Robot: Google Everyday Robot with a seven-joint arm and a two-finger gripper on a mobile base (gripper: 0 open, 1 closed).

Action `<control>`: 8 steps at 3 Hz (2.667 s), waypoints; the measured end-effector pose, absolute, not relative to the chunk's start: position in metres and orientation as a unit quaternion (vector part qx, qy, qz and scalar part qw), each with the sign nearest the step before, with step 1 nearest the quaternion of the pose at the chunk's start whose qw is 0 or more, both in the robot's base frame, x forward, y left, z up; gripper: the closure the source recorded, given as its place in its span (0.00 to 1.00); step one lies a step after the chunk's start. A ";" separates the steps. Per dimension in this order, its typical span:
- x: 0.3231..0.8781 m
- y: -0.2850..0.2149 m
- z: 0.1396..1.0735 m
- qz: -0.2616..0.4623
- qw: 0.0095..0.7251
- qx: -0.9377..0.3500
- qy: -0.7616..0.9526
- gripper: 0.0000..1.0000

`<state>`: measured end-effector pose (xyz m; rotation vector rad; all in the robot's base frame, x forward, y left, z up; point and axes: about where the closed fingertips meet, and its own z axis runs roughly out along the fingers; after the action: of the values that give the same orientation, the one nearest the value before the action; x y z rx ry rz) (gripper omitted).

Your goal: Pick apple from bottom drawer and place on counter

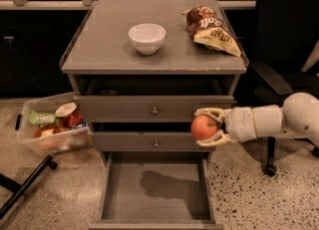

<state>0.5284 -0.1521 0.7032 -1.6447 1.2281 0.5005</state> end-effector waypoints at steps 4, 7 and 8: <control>0.575 -0.069 0.859 0.181 0.482 -0.639 0.571 1.00; 0.620 0.125 0.960 0.162 0.460 -0.703 0.517 1.00; 0.647 0.170 0.939 0.152 0.424 -0.717 0.532 1.00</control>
Offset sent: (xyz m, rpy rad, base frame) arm 0.0728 0.0845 0.2002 -0.0096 0.0563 -0.2392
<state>0.6466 0.1702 0.9390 -1.7931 1.3310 0.3804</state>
